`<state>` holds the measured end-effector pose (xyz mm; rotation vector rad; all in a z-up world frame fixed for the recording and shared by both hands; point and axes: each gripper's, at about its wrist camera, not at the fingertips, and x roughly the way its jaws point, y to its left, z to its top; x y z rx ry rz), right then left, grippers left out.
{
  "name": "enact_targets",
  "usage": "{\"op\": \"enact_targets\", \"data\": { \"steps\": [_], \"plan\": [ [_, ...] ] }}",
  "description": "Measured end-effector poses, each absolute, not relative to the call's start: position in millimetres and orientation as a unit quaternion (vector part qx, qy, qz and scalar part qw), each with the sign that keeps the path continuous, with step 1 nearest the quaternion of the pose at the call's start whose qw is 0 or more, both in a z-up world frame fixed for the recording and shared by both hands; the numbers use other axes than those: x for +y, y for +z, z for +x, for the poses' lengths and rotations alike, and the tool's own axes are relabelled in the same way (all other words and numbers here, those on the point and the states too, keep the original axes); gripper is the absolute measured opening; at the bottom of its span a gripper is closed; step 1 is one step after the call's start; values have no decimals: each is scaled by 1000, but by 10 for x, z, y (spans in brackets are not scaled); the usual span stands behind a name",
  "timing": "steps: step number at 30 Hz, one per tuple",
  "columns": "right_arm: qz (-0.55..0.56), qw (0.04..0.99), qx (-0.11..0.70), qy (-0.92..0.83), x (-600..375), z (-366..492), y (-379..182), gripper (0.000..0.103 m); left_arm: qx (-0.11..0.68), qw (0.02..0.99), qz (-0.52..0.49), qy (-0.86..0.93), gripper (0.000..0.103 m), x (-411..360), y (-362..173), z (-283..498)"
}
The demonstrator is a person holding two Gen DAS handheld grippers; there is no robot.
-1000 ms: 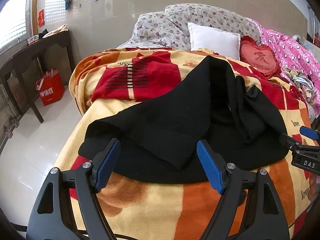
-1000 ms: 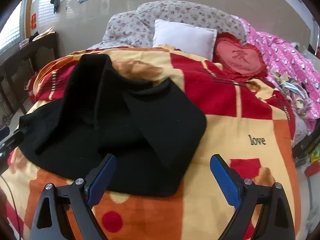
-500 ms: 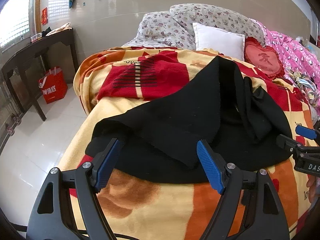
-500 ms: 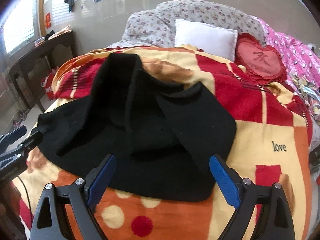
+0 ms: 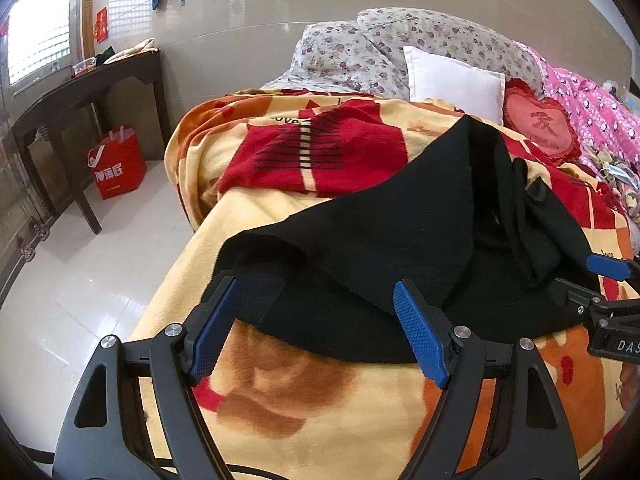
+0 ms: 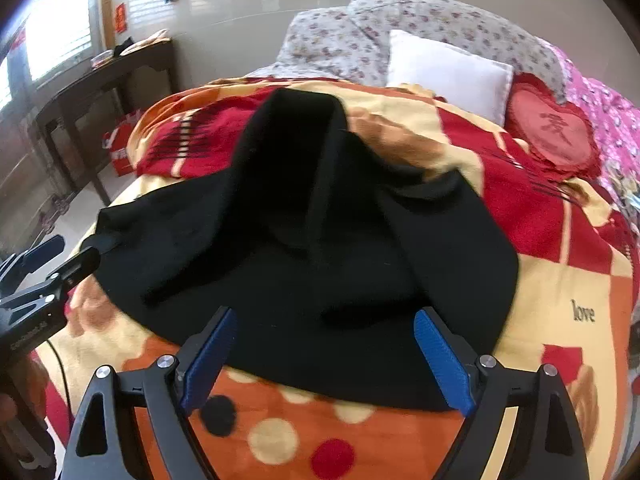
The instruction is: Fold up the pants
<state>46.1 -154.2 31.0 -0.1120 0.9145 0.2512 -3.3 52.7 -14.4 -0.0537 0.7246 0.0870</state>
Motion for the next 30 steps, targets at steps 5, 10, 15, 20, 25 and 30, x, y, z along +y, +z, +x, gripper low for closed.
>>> {"op": "enact_targets", "data": {
  "steps": [5,10,15,20,25,30],
  "plan": [
    [-35,874,450,179,-1326,540,304,88,354,933,-28,55,79,670,-124,-78],
    [-3,853,468,232,-1066,740,189,82,349,934,-27,76,79,848,-116,-137],
    [25,831,494,256,-850,949,29,75,353,931,-34,86,79,983,-148,-152],
    [12,835,488,256,-709,991,24,75,355,929,-29,94,79,1026,-187,-136],
    [11,834,488,258,-705,980,48,75,360,928,-33,93,79,1009,-213,-110],
    [8,834,488,256,-711,968,55,75,358,929,-33,92,79,993,-206,-107]
  ]
}}
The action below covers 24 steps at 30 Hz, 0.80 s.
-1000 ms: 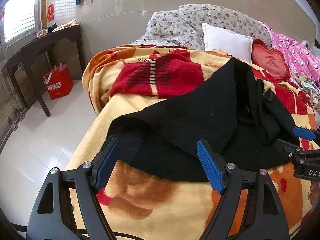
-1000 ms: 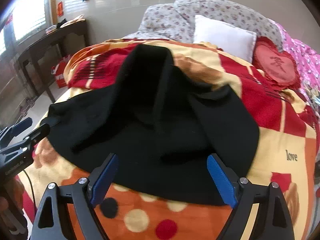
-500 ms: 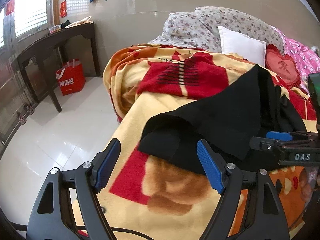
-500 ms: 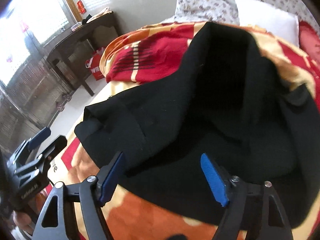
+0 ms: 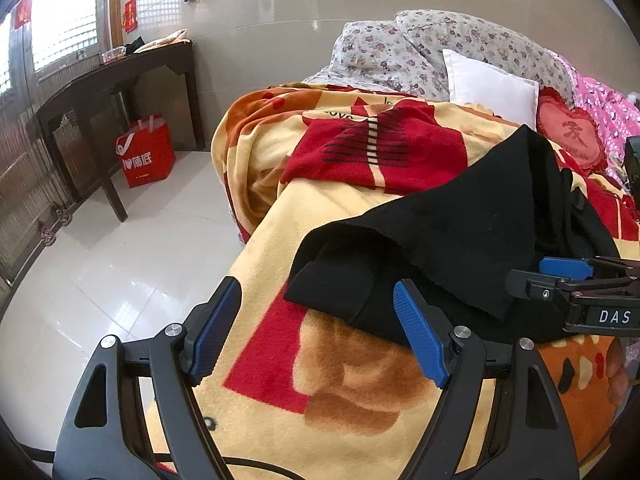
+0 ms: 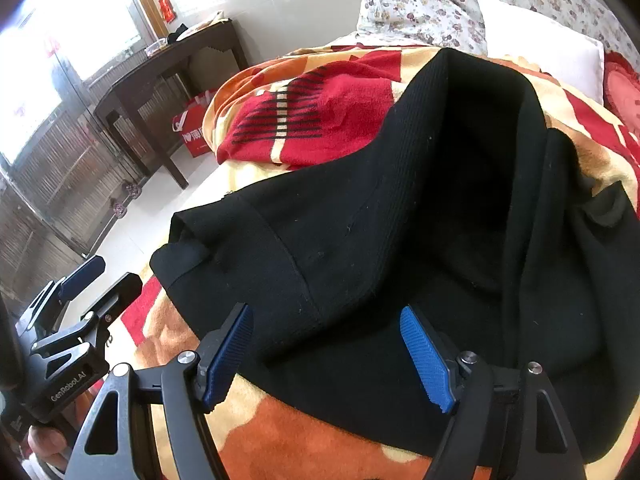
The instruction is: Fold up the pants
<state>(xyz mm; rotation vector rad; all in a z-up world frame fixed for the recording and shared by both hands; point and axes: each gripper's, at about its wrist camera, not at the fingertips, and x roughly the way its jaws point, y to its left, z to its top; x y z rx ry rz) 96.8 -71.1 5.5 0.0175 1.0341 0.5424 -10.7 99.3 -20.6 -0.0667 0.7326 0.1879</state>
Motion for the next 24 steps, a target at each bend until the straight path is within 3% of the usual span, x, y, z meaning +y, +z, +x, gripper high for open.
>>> {"op": "enact_targets", "data": {
  "steps": [22,24],
  "plan": [
    [7,838,488,244,-770,1018,40,75,356,930,-34,86,79,915,-173,-84],
    [12,834,490,252,-730,1072,14,70,357,929,-37,86,79,929,-176,-76]
  ]
}}
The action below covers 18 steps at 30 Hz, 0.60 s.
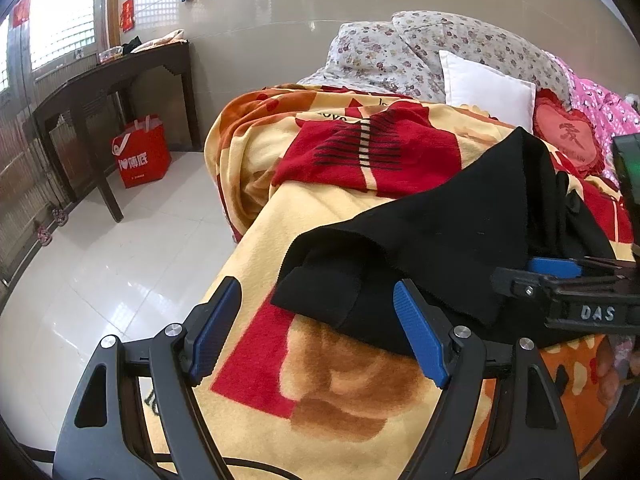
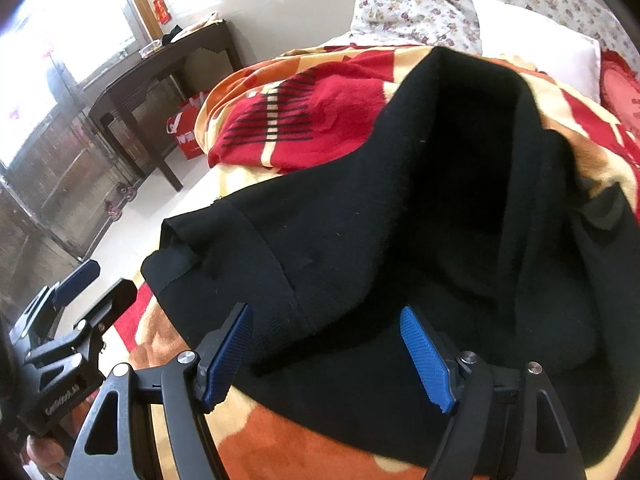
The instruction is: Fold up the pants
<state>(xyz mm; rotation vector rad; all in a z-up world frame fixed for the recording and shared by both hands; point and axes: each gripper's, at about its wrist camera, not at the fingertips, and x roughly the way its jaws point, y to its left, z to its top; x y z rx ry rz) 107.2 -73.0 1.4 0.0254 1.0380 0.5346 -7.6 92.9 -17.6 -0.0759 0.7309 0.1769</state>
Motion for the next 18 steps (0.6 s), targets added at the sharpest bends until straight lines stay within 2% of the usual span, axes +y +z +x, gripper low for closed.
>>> {"op": "enact_targets", "data": {
  "steps": [2,4,5,7,13,18],
  "plan": [
    [23,828,492,267,-690,1131,-15,47,357,929,-39,86,79,953,-186,-69],
    [22,826,491,275,-627,1205,-27,37,358,929,-39,86,79,965,-196,-57],
    [18,827,488,277,-589,1243,-16,27,359,929,-39,86,79,980,-203,-53],
    [20,831,476,287,-497,1338,65,18,360,928,-39,86,79,995,-209,-42],
    [12,856,413,310,-79,1778,503,9,356,930,-42,86,79,1048,-181,0],
    [35,881,373,288,173,2313,690,9,361,927,-38,91,79,1097,-207,105]
  ]
}}
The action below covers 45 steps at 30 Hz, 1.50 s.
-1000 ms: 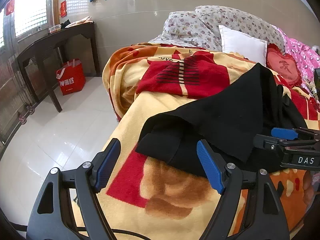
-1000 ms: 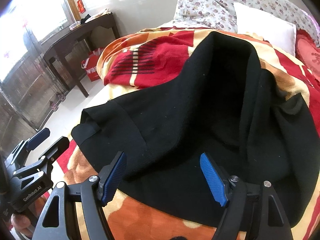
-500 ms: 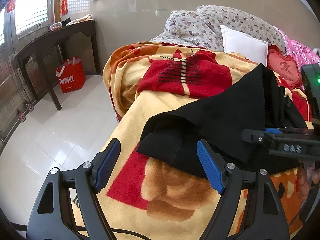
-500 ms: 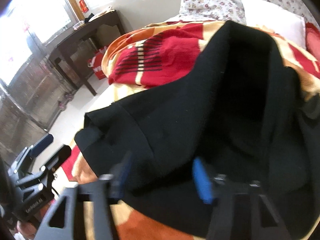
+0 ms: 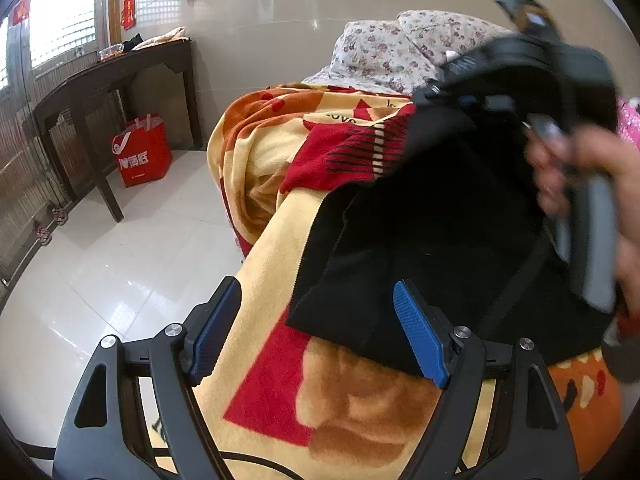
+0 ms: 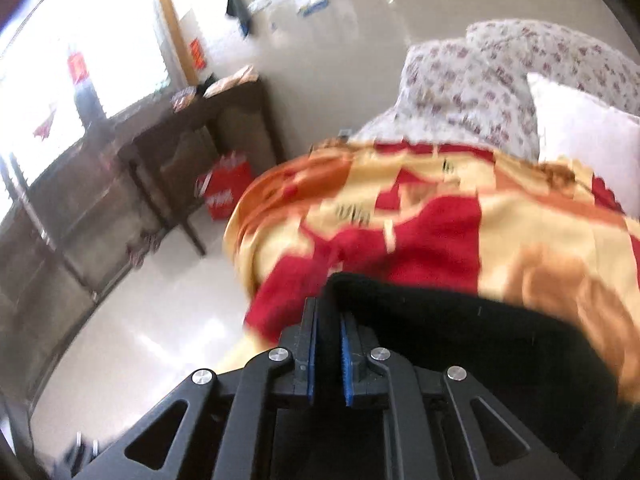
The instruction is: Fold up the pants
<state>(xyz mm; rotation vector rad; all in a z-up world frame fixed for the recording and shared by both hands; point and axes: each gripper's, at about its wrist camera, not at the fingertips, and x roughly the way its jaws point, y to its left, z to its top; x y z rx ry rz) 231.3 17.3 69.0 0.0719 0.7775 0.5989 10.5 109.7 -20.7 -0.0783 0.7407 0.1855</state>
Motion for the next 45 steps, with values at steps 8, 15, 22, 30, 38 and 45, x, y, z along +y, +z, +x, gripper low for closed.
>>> {"op": "enact_targets", "data": {
  "steps": [8,15,22,30,38,45],
  "plan": [
    [35,844,444,299,42,2392,422,42,373,923,-44,81,79,1050,-255,239],
    [-8,894,384,231,-1287,1195,700,48,375,925,-33,61,79,875,-218,278],
    [-49,899,427,87,-2098,1087,306,48,382,923,-28,47,79,659,-259,360],
    [-44,896,414,154,-1784,1218,275,48,394,918,-16,51,79,571,-305,387],
    [-59,889,422,167,-1625,1687,377,9,390,919,-10,51,79,582,-297,390],
    [-96,943,318,8,-2010,2265,895,4,392,918,-28,55,79,665,-308,443]
  ]
}}
